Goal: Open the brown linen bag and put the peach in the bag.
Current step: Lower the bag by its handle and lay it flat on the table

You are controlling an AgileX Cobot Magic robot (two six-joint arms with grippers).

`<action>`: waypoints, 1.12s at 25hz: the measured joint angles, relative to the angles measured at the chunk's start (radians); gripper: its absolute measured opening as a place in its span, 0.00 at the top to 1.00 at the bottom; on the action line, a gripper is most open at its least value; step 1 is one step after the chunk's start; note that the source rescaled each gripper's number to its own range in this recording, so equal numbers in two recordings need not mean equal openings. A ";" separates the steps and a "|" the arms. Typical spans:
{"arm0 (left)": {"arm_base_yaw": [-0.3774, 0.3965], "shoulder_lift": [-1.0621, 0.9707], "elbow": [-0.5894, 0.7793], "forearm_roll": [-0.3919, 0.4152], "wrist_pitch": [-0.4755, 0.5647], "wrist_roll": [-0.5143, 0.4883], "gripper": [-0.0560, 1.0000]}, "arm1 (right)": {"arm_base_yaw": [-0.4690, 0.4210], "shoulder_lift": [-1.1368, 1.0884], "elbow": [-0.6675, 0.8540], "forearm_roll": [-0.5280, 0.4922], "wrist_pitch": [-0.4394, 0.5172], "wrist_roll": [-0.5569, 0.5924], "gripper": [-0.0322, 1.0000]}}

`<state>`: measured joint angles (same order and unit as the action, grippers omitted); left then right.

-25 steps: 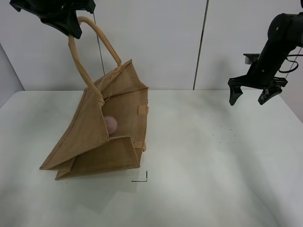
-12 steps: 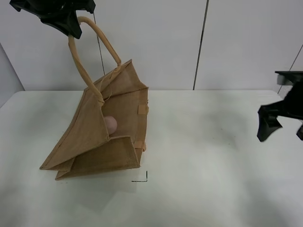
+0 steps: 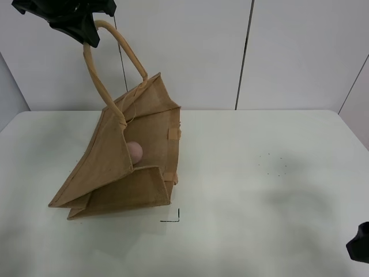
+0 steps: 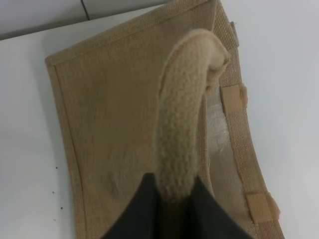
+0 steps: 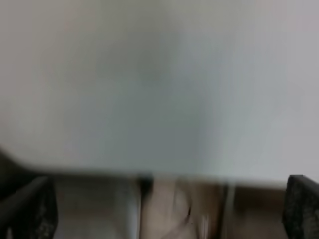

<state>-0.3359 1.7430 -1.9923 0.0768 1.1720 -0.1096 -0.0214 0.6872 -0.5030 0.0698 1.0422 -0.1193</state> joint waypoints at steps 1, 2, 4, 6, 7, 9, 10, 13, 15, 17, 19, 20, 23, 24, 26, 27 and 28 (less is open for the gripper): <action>0.000 0.000 0.000 0.000 0.000 0.000 0.95 | 0.000 -0.070 0.002 0.000 -0.011 0.000 0.00; 0.000 0.000 0.000 0.000 0.000 0.000 0.95 | 0.000 -0.124 0.002 0.000 -0.015 0.000 0.00; 0.000 0.000 0.000 0.000 0.000 0.000 0.95 | 0.000 -0.242 0.002 0.000 -0.015 0.000 0.00; 0.000 0.000 0.000 0.000 0.000 0.000 0.95 | 0.000 -0.331 0.003 0.000 -0.014 0.005 0.00; 0.000 0.000 0.000 0.000 0.000 0.000 0.95 | 0.000 -0.374 0.003 -0.004 -0.014 0.010 0.00; 0.000 0.000 0.000 0.000 0.000 0.000 0.95 | 0.000 -0.443 0.008 -0.021 -0.014 0.034 0.00; 0.000 0.000 0.000 0.000 0.000 0.000 0.95 | 0.000 -0.477 0.010 -0.030 -0.014 0.048 0.00; 0.000 0.000 0.000 0.000 0.000 0.000 0.95 | 0.000 -0.561 0.010 -0.044 -0.014 0.063 0.00; 0.000 0.000 0.000 0.000 0.000 0.000 0.95 | 0.000 -0.614 0.011 -0.046 -0.014 0.065 0.00; 0.000 0.000 0.000 0.000 0.000 0.000 0.95 | 0.000 -0.662 0.011 -0.046 -0.014 0.067 0.00; 0.000 0.000 0.000 0.000 0.000 0.000 0.95 | 0.000 -0.689 0.012 -0.047 -0.014 0.067 0.00; 0.000 0.000 0.000 0.000 0.000 0.000 0.95 | 0.001 -0.690 0.012 -0.048 -0.014 0.067 0.00; 0.000 0.002 0.000 -0.001 0.000 0.000 0.95 | 0.005 -0.690 0.012 -0.049 -0.014 0.067 0.00; 0.000 0.008 0.000 -0.002 0.000 0.000 0.95 | 0.007 -0.690 0.012 -0.049 -0.014 0.069 0.00; 0.000 0.023 0.009 -0.014 0.000 0.000 0.95 | 0.011 -0.690 0.012 -0.049 -0.014 0.070 0.00; 0.000 0.036 0.020 -0.024 -0.001 0.000 0.95 | 0.012 -0.690 0.012 -0.049 -0.014 0.070 0.00; 0.000 0.052 0.033 -0.035 -0.001 0.000 0.95 | 0.012 -0.690 0.012 -0.050 -0.014 0.070 0.00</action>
<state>-0.3359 1.7953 -1.9589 0.0423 1.1710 -0.1096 -0.0092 -0.0025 -0.4909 0.0198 1.0286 -0.0492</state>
